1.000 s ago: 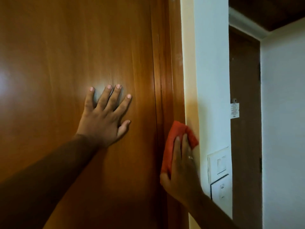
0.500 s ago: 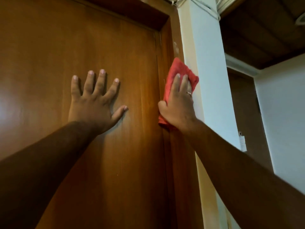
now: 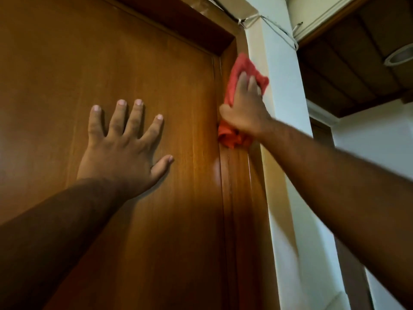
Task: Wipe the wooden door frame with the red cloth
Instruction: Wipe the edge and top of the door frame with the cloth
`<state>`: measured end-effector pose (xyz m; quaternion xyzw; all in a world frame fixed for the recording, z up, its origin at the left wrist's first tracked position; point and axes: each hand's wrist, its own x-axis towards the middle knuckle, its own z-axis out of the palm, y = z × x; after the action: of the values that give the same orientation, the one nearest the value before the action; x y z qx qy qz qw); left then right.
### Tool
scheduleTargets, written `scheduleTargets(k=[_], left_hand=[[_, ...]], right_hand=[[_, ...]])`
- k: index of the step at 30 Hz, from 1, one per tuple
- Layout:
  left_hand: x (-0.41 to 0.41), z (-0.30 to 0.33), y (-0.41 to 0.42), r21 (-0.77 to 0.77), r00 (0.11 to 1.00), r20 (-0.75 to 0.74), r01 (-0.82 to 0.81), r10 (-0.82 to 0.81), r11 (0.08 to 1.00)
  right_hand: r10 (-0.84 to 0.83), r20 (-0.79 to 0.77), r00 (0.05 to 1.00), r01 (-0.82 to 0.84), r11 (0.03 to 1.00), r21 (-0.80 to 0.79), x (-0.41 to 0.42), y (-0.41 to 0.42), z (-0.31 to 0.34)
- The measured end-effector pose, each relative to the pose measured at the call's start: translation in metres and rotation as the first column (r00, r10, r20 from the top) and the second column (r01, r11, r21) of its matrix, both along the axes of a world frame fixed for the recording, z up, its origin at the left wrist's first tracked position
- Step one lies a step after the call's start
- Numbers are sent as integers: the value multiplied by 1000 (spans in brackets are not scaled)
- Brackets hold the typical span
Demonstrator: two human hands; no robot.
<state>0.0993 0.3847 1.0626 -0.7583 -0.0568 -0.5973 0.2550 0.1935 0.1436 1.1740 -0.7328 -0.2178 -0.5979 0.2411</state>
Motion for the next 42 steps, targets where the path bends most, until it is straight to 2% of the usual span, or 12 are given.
scheduleTargets(k=[3,6,10,13,16,19,23,27,30,34,38,42], left_hand=[[-2,0,0,-16,1000,-13,2,-2,1000],[-5,0,0,-31,999,-33,33,-34,999],[-8,-1,0,-42,996,-63,65,-67,997],[-11,0,-1,-51,993,-85,74,-78,996],[-10,1,-3,-62,992,-97,75,-80,995],[-14,13,4,-38,991,-78,103,-106,994],[-36,63,42,10,996,38,75,-76,997],[-61,94,74,-103,994,94,-44,54,994],[-64,91,75,-101,994,85,-59,67,993],[-62,90,76,-103,994,96,-39,49,994],[-60,93,83,-73,995,97,-25,32,997],[-58,91,85,-49,996,86,-17,21,999]], right_hand=[[-62,-25,998,63,998,19,3,9,57],[-39,-32,999,39,999,8,-3,6,65],[19,-50,999,-22,998,-65,-11,-8,-5],[-43,-55,998,35,990,-134,-13,-12,-90],[-76,-103,992,56,982,-178,-15,-17,-121],[-44,-123,991,27,989,-144,-18,-18,-85],[68,-125,990,-77,995,-62,-16,-13,24],[177,-89,980,-172,983,63,-27,-10,109],[222,-128,966,-204,969,139,-29,-10,138],[99,-138,985,-81,988,132,-27,17,146],[113,81,990,-115,993,28,-50,75,142],[136,321,937,-80,980,-181,-90,148,136]])
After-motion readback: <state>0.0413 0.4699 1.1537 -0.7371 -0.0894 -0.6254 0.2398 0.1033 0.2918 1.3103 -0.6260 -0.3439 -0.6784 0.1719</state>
